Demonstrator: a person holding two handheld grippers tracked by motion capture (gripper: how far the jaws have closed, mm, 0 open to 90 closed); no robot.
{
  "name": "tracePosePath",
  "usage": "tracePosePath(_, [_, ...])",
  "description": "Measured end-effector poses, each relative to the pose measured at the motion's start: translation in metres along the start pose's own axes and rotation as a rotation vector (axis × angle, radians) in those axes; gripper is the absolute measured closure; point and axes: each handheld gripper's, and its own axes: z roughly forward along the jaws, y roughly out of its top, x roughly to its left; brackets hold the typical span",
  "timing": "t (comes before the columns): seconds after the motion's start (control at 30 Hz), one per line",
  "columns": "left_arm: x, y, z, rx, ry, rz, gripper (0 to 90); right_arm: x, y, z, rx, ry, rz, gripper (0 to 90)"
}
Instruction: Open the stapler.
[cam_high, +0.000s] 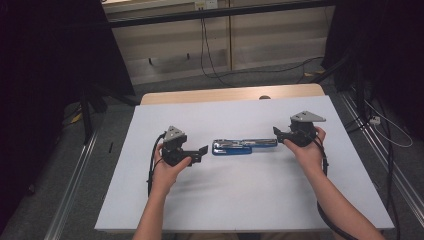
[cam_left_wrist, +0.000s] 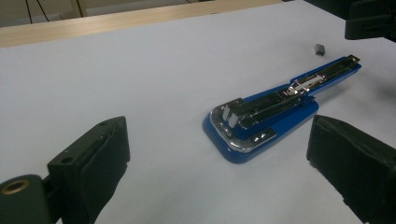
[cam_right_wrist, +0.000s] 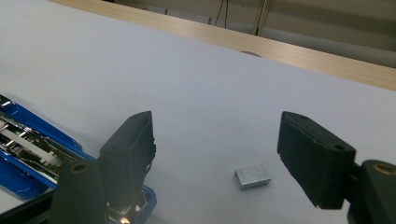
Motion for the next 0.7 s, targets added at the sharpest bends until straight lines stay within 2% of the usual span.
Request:
tracePosePath(0.3, [-0.002, -0.001, -0.002, -0.007, -0.008, 0.021, 4.7, -0.006, -0.003, -0.001, 0.011, -0.013, 0.006, 23.5])
tracePosePath(0.37, [-0.002, -0.002, -0.003, -0.013, -0.003, 0.013, 4.7, -0.007, -0.003, -0.001, 0.012, -0.015, 0.009, 22.5])
tracePosePath(0.53, [0.001, -0.004, -0.008, 0.002, 0.017, 0.026, 4.7, -0.009, -0.006, 0.0, 0.021, -0.023, 0.015, 22.0])
tracePosePath(0.7, [0.005, -0.011, -0.013, 0.0, 0.018, 0.022, 4.7, -0.011, -0.007, 0.001, 0.023, -0.025, 0.023, 21.2])
